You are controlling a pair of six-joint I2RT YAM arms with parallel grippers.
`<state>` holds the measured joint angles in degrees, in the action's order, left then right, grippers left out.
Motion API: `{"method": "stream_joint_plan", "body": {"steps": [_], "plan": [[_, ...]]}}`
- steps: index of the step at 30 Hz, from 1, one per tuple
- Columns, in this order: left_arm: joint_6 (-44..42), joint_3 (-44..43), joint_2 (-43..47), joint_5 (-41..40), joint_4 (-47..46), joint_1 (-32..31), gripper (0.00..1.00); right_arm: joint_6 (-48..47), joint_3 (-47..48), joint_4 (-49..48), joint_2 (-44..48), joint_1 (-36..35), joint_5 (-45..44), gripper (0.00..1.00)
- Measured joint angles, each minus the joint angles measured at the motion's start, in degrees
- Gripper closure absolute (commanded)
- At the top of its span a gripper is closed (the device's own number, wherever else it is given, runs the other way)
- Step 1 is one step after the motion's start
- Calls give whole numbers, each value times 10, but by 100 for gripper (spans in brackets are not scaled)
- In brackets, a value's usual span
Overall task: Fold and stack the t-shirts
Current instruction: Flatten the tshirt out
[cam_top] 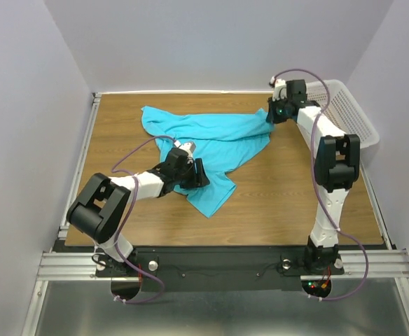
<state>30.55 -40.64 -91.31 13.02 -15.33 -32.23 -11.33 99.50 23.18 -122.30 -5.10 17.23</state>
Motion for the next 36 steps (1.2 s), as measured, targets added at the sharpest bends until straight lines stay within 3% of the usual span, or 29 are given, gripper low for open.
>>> {"method": "stream_joint_plan", "body": {"steps": [6, 12, 19, 22, 23, 25, 28, 32, 36], "plan": [[-5, 0, 0, -2, 2, -7, 34, 166, 115, -13, 0, 26, 35, 99], [-9, 5, 12, -4, 19, -7, 34, 304, 184, -36, -34, 30, -8, 99], [-9, 25, 44, 6, 53, -7, 34, 346, 221, -89, -117, 30, -45, 99], [-6, 44, 68, 19, 67, -7, 34, 333, 235, -104, -149, 28, -67, 62], [-5, 48, 74, 22, 71, -7, 34, 324, 237, -108, -155, 28, -76, 40], [-5, 56, 84, 29, 77, -7, 34, 295, 237, -108, -158, 28, -91, 23], [-5, 62, 93, 34, 85, -7, 34, 250, 228, -115, -146, 28, -97, 6], [-6, 66, 112, 31, 113, -7, 34, 120, 101, -117, -31, 28, -41, 1], [-7, 66, 153, 21, 152, -7, 32, 8, -46, -99, 127, 28, 45, 6]]}}
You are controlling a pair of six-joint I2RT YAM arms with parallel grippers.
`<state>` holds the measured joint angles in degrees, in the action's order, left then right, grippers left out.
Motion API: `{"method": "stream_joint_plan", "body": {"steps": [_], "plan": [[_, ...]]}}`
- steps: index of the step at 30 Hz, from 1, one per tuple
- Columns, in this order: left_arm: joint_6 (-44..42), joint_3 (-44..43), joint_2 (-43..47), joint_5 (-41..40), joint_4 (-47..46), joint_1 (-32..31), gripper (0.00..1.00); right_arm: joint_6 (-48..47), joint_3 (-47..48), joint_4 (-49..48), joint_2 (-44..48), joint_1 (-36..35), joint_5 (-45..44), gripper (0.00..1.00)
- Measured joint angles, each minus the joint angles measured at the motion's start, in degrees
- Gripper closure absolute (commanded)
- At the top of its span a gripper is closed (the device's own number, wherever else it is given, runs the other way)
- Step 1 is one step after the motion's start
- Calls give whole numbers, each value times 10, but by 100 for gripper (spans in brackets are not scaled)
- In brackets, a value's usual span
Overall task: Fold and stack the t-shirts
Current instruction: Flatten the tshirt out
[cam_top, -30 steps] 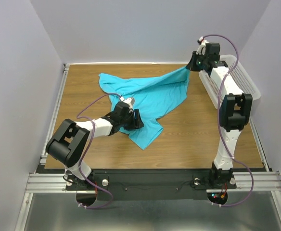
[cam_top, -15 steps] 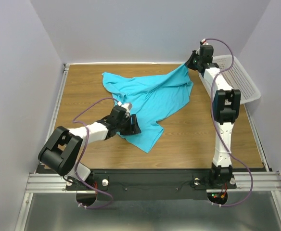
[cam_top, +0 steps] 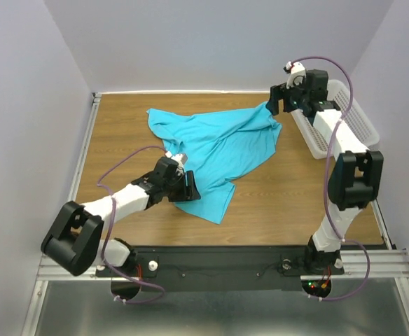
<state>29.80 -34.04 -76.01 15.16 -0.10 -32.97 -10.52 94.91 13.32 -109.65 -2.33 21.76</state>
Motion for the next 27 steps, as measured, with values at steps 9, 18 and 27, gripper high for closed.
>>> {"method": "stream_joint_plan", "body": {"steps": [9, 18, 27], "plan": [[-8, -19, 162, -96, 23, 0, 7, 5, -173, 41, 65, -4, 51, 18], [14, -10, 230, -210, 13, 64, 3, 83, -216, 72, 32, -4, -26, 24], [27, 37, 226, -176, -21, 159, 4, 126, -212, 59, -12, -4, -40, 42]]}}
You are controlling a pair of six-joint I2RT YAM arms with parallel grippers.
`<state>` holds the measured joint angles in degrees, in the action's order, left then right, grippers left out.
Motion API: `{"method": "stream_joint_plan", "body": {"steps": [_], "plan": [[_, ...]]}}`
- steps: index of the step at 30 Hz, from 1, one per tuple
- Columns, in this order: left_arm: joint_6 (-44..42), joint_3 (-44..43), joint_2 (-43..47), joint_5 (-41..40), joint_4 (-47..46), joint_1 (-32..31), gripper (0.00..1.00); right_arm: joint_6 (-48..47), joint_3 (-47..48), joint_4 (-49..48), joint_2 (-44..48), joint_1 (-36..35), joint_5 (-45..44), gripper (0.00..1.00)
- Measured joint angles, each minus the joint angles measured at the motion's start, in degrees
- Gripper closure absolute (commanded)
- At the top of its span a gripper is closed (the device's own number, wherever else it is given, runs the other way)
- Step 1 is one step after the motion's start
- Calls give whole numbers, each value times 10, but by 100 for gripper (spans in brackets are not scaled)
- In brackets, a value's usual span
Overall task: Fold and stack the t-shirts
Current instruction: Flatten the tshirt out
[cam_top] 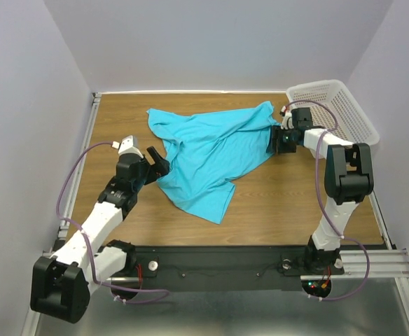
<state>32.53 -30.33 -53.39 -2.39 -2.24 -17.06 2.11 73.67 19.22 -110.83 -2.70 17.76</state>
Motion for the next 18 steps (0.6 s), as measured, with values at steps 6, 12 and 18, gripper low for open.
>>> {"method": "stream_joint_plan", "body": {"steps": [6, 12, 18], "plan": [[2, 5, -30, 31, -44, 12, 5, 16, -3, 3, 0, 0, 22, 80], [0, 19, -68, 59, -54, 14, 5, 55, 34, 27, -9, -1, 111, 99], [-4, 21, -61, 65, -54, 15, 5, 100, 168, 31, -42, -33, 166, 79]]}}
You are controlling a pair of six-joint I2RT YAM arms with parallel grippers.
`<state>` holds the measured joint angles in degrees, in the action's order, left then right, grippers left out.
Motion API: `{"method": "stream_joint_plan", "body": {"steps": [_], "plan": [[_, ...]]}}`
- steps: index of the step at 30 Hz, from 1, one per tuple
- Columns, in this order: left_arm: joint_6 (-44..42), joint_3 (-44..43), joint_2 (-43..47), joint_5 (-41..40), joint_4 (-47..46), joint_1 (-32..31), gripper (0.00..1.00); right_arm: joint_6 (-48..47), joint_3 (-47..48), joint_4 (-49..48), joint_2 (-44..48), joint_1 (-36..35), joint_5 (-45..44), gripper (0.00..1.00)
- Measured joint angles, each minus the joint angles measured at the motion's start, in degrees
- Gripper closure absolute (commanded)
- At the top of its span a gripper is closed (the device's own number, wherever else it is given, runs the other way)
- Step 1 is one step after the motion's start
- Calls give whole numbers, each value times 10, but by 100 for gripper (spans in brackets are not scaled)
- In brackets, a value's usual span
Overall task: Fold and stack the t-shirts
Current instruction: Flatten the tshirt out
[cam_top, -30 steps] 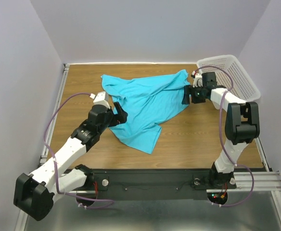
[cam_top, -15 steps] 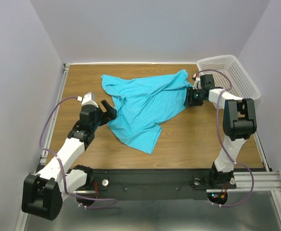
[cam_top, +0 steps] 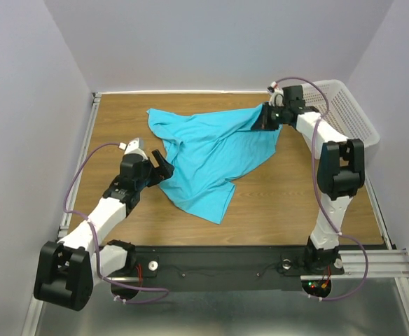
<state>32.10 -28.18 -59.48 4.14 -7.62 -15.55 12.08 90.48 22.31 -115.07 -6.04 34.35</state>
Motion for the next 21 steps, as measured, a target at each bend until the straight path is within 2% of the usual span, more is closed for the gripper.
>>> {"method": "stream_joint_plan", "body": {"steps": [2, 6, 10, 14, 21], "plan": [[-4, 0, 6, 2, 3, 3, 5, -7, 33, 2, -2, -26, -5, 60], [-12, 0, 16, 4, 9, 3, 5, -56, 34, 5, 5, -61, -22, 47], [-16, 0, 24, 12, 10, 3, 5, -109, -46, 23, 35, -64, -82, 46], [-22, 0, 26, 12, 12, 3, 5, -142, -100, 45, 39, -47, -155, 40], [-30, 0, 40, 12, 20, 3, 5, -152, -107, 54, 39, -33, -256, 37]]}}
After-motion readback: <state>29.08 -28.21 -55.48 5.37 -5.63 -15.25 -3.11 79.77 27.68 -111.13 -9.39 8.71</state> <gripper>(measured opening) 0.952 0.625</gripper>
